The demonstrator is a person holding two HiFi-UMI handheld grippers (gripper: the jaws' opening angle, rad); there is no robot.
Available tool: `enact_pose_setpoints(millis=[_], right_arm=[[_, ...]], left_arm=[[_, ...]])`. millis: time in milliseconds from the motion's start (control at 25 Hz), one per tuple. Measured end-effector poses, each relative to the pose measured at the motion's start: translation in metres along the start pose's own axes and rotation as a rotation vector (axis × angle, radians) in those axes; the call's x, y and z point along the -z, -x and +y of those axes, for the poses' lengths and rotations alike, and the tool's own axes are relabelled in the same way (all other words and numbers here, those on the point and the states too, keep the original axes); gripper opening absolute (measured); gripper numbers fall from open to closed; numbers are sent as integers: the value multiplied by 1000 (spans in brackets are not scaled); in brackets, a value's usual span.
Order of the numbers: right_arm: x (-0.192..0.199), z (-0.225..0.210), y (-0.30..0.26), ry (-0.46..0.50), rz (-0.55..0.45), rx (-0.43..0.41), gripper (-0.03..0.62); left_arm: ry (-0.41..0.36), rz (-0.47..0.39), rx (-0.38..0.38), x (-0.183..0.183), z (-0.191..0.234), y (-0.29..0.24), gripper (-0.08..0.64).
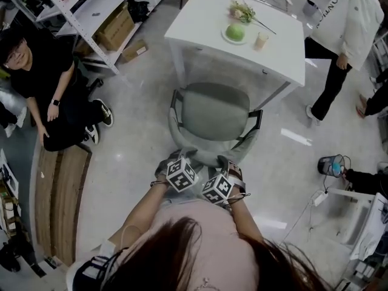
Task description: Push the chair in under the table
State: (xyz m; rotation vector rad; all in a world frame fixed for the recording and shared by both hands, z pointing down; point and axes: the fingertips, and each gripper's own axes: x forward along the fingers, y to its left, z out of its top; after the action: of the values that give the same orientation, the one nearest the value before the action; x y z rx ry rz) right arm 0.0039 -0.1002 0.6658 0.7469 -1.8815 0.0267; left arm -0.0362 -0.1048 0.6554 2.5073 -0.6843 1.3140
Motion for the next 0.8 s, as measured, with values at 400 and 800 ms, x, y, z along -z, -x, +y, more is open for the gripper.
enact_pose_setpoints(millis=[400,800], right_arm=[[-12,-9,-8,21,-6,24,209],[-21,-20,-19,-4,12,10,209]], left_arm=[[-6,5,14,-1,16,1,235],[-17,8,24,-5,35,-4,235]])
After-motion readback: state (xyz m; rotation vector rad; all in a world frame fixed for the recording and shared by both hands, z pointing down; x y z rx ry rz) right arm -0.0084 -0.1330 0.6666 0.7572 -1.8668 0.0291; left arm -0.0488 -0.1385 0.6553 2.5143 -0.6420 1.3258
